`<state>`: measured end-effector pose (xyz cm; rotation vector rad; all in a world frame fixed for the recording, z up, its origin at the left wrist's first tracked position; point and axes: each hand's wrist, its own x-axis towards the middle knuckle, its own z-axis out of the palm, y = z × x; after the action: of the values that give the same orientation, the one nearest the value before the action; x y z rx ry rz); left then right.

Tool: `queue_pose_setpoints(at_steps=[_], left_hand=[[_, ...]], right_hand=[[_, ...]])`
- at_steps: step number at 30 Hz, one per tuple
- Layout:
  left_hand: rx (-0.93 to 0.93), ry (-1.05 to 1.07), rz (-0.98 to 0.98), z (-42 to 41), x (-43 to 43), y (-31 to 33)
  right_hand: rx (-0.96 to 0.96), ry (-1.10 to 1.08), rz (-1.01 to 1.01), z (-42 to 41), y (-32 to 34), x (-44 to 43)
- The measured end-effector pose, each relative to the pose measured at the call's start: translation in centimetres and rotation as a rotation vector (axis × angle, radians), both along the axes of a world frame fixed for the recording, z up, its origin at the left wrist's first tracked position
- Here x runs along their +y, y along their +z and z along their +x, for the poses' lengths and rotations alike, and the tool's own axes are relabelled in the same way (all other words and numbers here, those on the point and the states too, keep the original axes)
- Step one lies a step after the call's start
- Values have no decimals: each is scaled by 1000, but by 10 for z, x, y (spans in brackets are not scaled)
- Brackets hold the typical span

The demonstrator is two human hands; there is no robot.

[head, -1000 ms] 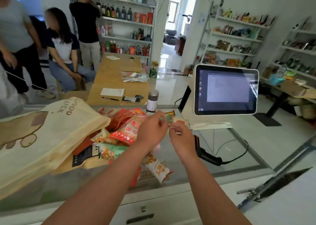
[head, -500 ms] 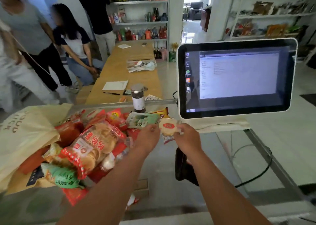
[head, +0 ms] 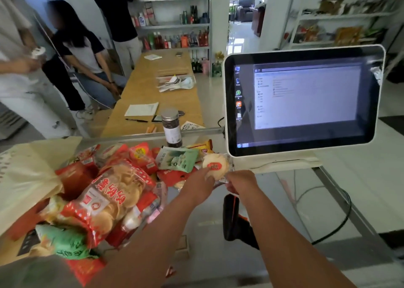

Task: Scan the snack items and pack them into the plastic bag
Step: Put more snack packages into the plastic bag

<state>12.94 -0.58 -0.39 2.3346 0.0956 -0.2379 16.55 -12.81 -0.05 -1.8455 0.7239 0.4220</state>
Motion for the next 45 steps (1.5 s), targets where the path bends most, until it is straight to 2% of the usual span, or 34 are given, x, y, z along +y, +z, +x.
queue_pose_setpoints(at_steps=[3,6,11,14,18,24,26,27,28,30,31,32,35,37,42,45], left_hand=[[6,-34,-77,0,5,1],[36,-16,-259,0,10,6],[277,306,-932,-6,25,36],[330,391,-1192,-10,50,54],[278,334,-1154,-21,79,67],[157,378,-1145,-42,97,71],[116,375,-1157,-50,100,74],[97,375,-1171,-53,101,75],[86,372,-1196,-57,102,77],[72,333,-1226,-63,105,78],[70,316,-1230,-64,105,77],[68,313,-1244,-65,106,76],[73,343,-1265,-68,106,72],[101,310,-1262,-70,106,68],[124,294,-1116,-68,103,55],[46,344,-1121,-60,93,45]], right_hand=[[-57,0,-36,-6,7,8],[-286,35,-64,-21,13,17],[-667,251,-284,-56,15,40],[-900,319,-446,-73,9,55],[-1119,375,-629,-88,10,72],[-1261,362,-665,-107,18,86],[-1247,272,-586,-117,23,92],[-1184,192,-471,-122,26,95],[-1048,90,-279,-127,33,98],[-675,-108,280,-135,48,104],[-546,-161,493,-139,55,105],[-482,-157,583,-141,61,105],[-487,-98,608,-147,71,104],[-507,-73,546,-147,68,101],[-491,26,420,-148,53,90],[-453,20,429,-147,45,82]])
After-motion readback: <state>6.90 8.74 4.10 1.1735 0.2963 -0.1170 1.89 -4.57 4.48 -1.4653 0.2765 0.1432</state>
